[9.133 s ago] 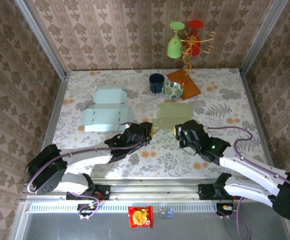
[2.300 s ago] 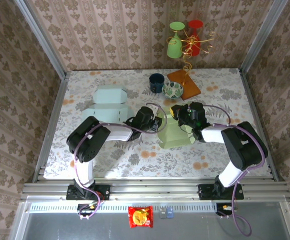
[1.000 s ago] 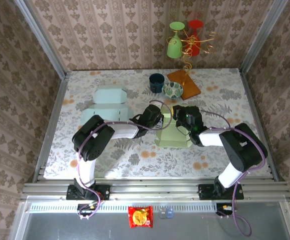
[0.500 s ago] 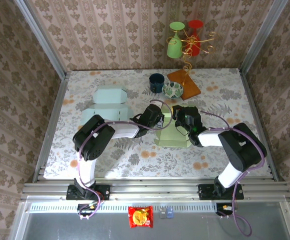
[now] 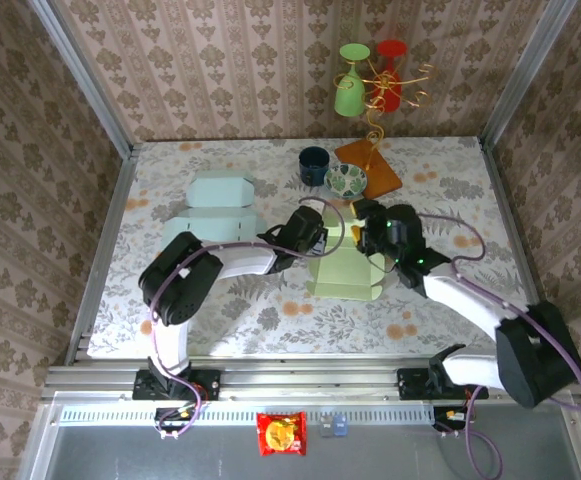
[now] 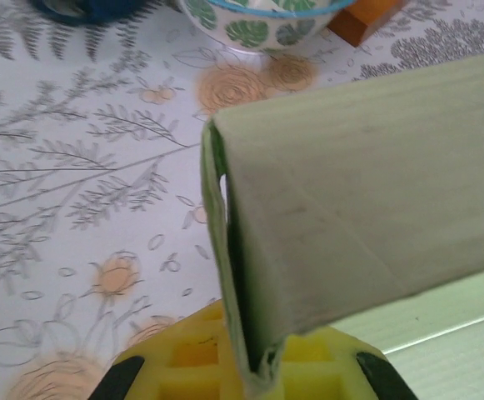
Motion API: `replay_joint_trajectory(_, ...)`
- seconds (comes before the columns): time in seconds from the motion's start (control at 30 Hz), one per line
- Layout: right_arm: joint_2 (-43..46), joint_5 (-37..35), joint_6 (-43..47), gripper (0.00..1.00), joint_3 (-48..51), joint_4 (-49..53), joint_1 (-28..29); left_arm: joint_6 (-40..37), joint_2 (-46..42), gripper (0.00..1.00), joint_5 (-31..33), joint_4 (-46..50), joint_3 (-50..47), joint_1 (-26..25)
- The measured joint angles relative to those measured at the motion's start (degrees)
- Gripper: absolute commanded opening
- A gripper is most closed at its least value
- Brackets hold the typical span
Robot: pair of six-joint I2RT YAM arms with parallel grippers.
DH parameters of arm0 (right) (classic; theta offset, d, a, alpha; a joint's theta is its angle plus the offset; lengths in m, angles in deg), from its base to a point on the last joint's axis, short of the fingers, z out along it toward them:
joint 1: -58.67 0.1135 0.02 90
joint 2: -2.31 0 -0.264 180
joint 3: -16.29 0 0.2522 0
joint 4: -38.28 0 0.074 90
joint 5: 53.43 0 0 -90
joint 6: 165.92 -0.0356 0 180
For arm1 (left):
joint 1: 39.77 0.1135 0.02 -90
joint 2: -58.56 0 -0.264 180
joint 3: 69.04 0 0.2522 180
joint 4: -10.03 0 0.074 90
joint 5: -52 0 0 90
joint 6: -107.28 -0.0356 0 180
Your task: Fold the paper box
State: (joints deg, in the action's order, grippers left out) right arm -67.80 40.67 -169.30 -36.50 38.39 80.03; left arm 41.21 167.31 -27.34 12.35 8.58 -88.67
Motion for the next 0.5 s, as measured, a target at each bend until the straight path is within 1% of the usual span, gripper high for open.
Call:
replay_joint_trajectory(0.13,6.25,3.06,8.17,0.69,-6.64,12.76,-6.08,0.94,-4.24,0.00,-1.49,4.22,0.00,2.40)
replay_joint_trajectory(0.23,8.59,6.34,15.58,0.69,-11.58,21.55,-12.15,1.99,-7.34,0.00,-4.15,8.07,0.17,4.85)
replay_joint_trajectory(0.27,8.66,7.76,18.84,0.67,-13.55,24.63,-14.45,2.29,-8.33,0.00,-5.31,9.55,0.28,5.77)
replay_joint_trajectory(0.4,5.86,13.42,30.49,0.62,-20.44,34.51,-20.79,3.34,-11.43,0.00,-10.62,14.29,0.52,9.14)
replay_joint_trajectory(0.5,0.81,17.35,37.51,0.62,-25.40,40.74,-22.12,3.80,-12.66,0.00,-14.88,18.18,1.62,11.32)
